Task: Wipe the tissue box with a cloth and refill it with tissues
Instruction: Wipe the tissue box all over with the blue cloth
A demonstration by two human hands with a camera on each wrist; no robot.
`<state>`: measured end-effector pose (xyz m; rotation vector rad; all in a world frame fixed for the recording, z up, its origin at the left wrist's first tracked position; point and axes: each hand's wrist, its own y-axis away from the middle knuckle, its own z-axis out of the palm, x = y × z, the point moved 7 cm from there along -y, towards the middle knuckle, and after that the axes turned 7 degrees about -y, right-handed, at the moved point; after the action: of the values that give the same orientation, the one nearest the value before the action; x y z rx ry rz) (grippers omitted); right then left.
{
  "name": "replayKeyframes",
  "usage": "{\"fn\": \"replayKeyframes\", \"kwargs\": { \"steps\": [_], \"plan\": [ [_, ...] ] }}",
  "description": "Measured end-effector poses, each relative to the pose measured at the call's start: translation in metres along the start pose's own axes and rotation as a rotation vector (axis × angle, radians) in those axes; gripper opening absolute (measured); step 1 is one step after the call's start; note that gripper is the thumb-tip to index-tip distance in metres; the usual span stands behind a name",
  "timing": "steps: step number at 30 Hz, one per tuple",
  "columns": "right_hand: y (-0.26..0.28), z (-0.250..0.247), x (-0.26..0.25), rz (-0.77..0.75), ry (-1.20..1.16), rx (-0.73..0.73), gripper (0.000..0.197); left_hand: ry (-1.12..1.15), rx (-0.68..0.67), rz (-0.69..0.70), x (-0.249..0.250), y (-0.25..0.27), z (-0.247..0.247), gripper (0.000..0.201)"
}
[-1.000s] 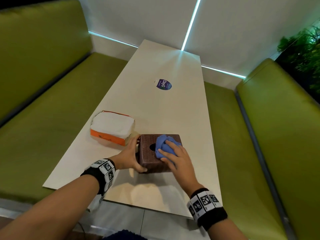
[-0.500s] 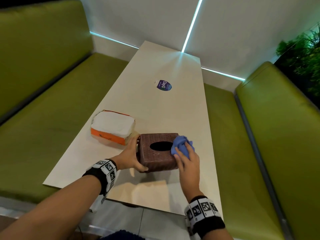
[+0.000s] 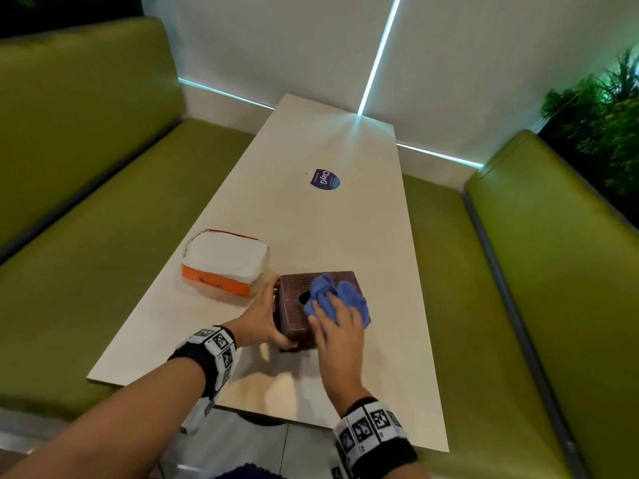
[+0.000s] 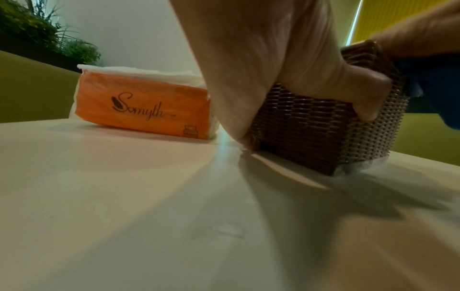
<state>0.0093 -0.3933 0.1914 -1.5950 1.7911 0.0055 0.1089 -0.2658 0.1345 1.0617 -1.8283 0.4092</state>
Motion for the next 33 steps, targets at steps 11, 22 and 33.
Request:
{"fn": "replayKeyframes", "kwargs": {
  "steps": [11, 22, 33],
  "plan": [
    [-0.012, -0.067, 0.104, 0.591, -0.472, 0.146, 0.028, 0.103, -0.053, -0.029, 0.013, 0.005, -0.002, 0.120],
    [-0.024, -0.059, 0.095, 0.884, -0.759, -0.082, 0.032, 0.191, -0.236, -0.092, 0.028, -0.002, -0.004, 0.125],
    [-0.048, -0.060, 0.079, 0.816, -0.664, -0.134, 0.036, 0.076, -0.129, 0.024, 0.020, -0.005, -0.009, 0.126]
  ]
}}
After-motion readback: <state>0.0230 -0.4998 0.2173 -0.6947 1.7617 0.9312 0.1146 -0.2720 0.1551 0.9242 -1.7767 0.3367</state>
